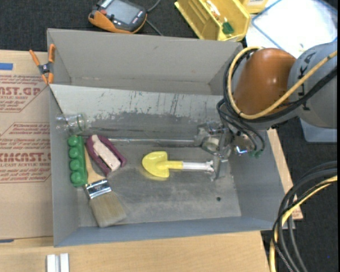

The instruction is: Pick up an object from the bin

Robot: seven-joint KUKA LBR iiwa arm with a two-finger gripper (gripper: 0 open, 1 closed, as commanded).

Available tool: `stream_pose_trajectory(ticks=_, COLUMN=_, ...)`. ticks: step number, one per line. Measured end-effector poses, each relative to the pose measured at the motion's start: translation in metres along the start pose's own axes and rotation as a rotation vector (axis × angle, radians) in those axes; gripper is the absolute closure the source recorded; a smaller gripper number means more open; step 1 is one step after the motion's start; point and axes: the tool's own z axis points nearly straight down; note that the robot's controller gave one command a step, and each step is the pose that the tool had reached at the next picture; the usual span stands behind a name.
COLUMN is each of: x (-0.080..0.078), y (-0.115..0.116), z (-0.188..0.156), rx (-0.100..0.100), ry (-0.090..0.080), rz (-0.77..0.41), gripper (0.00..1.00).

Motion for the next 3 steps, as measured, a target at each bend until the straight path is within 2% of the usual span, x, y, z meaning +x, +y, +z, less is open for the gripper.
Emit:
stream_pose_trajectory(ticks=1, x=0.030, y=-0.025, z=0.025, rx=0.006, ry=0.003, rz=0.305, gripper=0.00)
stream_pose_trajectory(ticks=2, x=-0.009, y=0.030, z=0.080, rx=0.000, ry=0.001, rz=0.313, gripper=0.00)
stream_pose_trajectory(ticks=3, x=-0.004, y=-0.017, z=0.091, rx=0.010, ry=-0.009, rz=0.132, gripper=1.00)
